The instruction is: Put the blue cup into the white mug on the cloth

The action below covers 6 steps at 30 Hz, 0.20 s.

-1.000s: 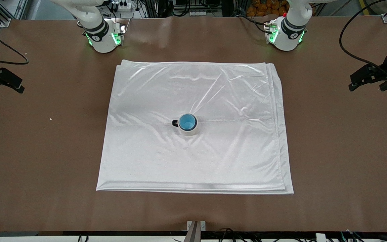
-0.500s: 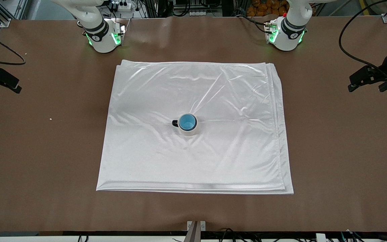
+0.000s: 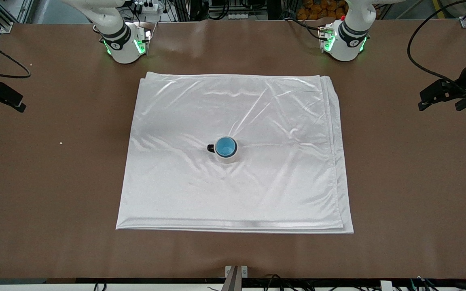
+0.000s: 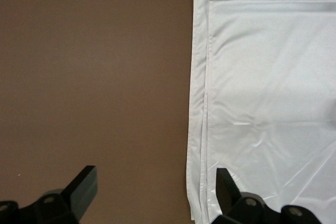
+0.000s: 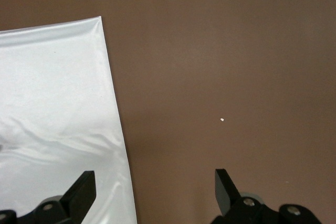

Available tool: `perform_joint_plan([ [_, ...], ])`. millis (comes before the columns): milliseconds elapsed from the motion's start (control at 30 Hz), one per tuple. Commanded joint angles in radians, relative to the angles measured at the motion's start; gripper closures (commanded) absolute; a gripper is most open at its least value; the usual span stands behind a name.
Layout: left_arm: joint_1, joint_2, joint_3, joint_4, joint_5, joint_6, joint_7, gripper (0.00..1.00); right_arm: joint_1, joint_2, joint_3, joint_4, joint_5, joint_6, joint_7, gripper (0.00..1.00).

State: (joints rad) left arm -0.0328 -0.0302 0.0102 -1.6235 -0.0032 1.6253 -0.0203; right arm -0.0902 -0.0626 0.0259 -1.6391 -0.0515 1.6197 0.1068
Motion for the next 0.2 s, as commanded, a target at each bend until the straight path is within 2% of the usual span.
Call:
perform_joint_plan([
  [0,-0.002,0.012,-0.001,0.025,0.014,-0.022,0.022,0.00,-0.033,-0.010,0.006,-0.007,0.019,0.006,-0.009,0.00],
  [167,-0.002,0.012,-0.001,0.024,0.014,-0.022,0.022,0.00,-0.033,-0.010,0.006,-0.007,0.019,0.006,-0.009,0.00],
])
